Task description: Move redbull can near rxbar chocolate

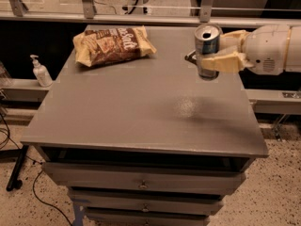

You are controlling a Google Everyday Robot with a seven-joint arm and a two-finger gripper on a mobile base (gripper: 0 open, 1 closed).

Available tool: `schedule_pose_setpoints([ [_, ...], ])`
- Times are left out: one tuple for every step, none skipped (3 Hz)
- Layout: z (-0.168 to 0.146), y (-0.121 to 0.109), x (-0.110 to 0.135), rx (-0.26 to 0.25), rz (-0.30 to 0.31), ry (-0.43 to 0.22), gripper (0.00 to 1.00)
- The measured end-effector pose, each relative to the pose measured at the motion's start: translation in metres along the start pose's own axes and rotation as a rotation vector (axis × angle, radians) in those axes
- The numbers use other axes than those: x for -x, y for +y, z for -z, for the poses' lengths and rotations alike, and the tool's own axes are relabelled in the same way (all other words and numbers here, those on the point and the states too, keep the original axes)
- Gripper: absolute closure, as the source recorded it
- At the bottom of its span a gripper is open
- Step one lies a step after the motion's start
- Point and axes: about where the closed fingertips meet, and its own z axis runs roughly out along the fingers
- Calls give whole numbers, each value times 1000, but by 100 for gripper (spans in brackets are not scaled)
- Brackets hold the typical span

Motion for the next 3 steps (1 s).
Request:
schedule_pose_setpoints([
  [47,-49,-15,-142,-9,4,100],
  [65,-93,-36,-237,-57,-6,100],
  [63,-133,-69,-303,-136,-33,100],
])
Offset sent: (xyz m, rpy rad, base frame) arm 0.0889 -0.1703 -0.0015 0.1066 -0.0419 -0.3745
